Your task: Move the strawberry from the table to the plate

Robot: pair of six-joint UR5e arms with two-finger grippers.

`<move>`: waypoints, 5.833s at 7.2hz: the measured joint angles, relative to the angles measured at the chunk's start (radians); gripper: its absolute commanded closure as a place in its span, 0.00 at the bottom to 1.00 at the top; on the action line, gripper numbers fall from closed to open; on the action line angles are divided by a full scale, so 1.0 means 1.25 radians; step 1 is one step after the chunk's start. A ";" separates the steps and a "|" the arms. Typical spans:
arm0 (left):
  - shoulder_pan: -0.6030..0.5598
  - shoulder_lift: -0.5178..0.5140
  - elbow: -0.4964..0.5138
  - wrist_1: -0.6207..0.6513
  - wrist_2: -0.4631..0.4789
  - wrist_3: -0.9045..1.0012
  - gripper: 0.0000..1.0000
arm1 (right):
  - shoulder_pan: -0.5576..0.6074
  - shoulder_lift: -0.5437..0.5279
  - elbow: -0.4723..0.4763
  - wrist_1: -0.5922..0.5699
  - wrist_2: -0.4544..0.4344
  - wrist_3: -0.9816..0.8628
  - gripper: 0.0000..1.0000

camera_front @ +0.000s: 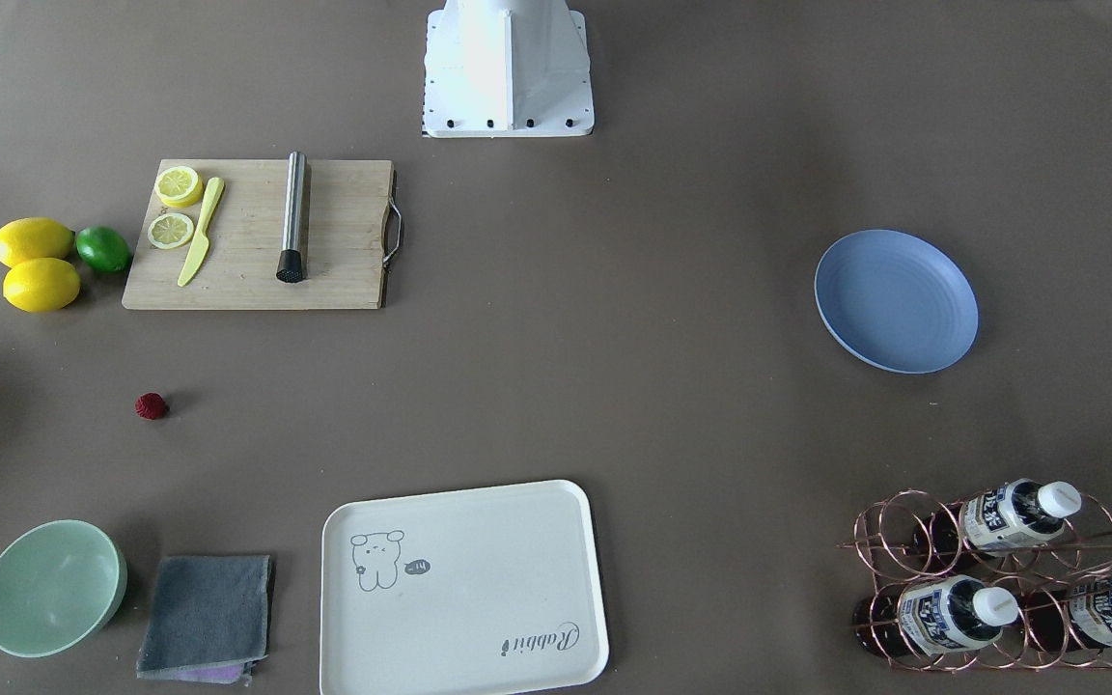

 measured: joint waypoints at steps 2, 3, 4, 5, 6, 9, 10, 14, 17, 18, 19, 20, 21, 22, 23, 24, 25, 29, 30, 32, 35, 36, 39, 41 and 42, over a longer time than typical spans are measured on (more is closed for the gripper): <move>0.021 0.000 -0.028 -0.006 -0.037 -0.053 0.02 | 0.000 -0.001 0.002 0.000 0.004 0.001 0.00; 0.030 0.005 -0.038 -0.017 -0.040 -0.061 0.02 | 0.000 -0.002 0.002 0.000 0.006 0.001 0.00; 0.035 0.016 -0.038 -0.029 -0.038 -0.065 0.03 | 0.000 -0.005 0.003 0.005 0.007 -0.001 0.00; 0.036 0.026 -0.035 -0.035 -0.037 -0.067 0.03 | 0.000 -0.017 0.002 0.032 0.008 -0.007 0.00; 0.036 0.032 -0.032 -0.040 -0.036 -0.068 0.03 | -0.002 -0.035 -0.001 0.079 0.010 -0.014 0.00; 0.038 0.032 -0.007 -0.073 -0.036 -0.074 0.03 | -0.021 -0.047 -0.003 0.122 0.066 -0.005 0.00; 0.042 0.030 0.010 -0.090 -0.036 -0.083 0.03 | -0.036 -0.045 -0.002 0.126 0.079 0.010 0.00; 0.203 0.023 0.070 -0.294 0.083 -0.338 0.02 | -0.085 -0.037 0.004 0.129 0.057 0.062 0.00; 0.345 -0.062 0.149 -0.389 0.157 -0.486 0.10 | -0.090 -0.035 0.006 0.130 0.042 0.063 0.00; 0.367 -0.097 0.183 -0.395 0.170 -0.495 0.16 | -0.091 -0.036 0.007 0.130 0.037 0.063 0.00; 0.379 -0.120 0.212 -0.400 0.175 -0.497 0.23 | -0.091 -0.037 0.010 0.130 0.034 0.063 0.00; 0.387 -0.129 0.229 -0.405 0.176 -0.498 0.25 | -0.091 -0.038 0.013 0.129 0.032 0.064 0.00; 0.390 -0.130 0.236 -0.414 0.176 -0.499 0.25 | -0.091 -0.037 0.014 0.129 0.031 0.064 0.00; 0.392 -0.126 0.239 -0.424 0.175 -0.500 0.25 | -0.091 -0.036 0.015 0.129 0.031 0.064 0.00; 0.396 -0.122 0.239 -0.430 0.174 -0.501 0.25 | -0.091 -0.036 0.015 0.129 0.031 0.064 0.00; 0.402 -0.120 0.240 -0.435 0.174 -0.505 0.27 | -0.091 -0.035 0.016 0.129 0.031 0.064 0.00; 0.413 -0.120 0.240 -0.441 0.174 -0.519 0.39 | -0.091 -0.035 0.015 0.129 0.031 0.064 0.00; 0.448 -0.117 0.248 -0.483 0.153 -0.570 1.00 | -0.091 -0.038 0.015 0.129 0.031 0.064 0.00; 0.446 -0.118 0.248 -0.484 0.124 -0.571 1.00 | -0.091 -0.041 0.015 0.129 0.032 0.065 0.00; 0.439 -0.138 0.242 -0.477 0.080 -0.578 1.00 | -0.091 -0.044 0.015 0.129 0.034 0.065 0.00; 0.452 -0.272 0.208 -0.478 0.030 -0.797 1.00 | -0.091 -0.047 0.014 0.129 0.036 0.065 0.00; 0.489 -0.324 0.183 -0.477 0.039 -0.903 1.00 | -0.091 -0.047 0.013 0.129 0.036 0.065 0.00; 0.640 -0.524 0.160 -0.328 0.186 -1.072 1.00 | -0.091 -0.047 0.008 0.129 0.035 0.064 0.00; 0.725 -0.600 0.173 -0.251 0.286 -1.086 1.00 | -0.093 -0.045 0.007 0.129 0.034 0.064 0.00; 0.743 -0.614 0.192 -0.247 0.305 -1.086 1.00 | -0.094 -0.044 0.007 0.129 0.034 0.064 0.00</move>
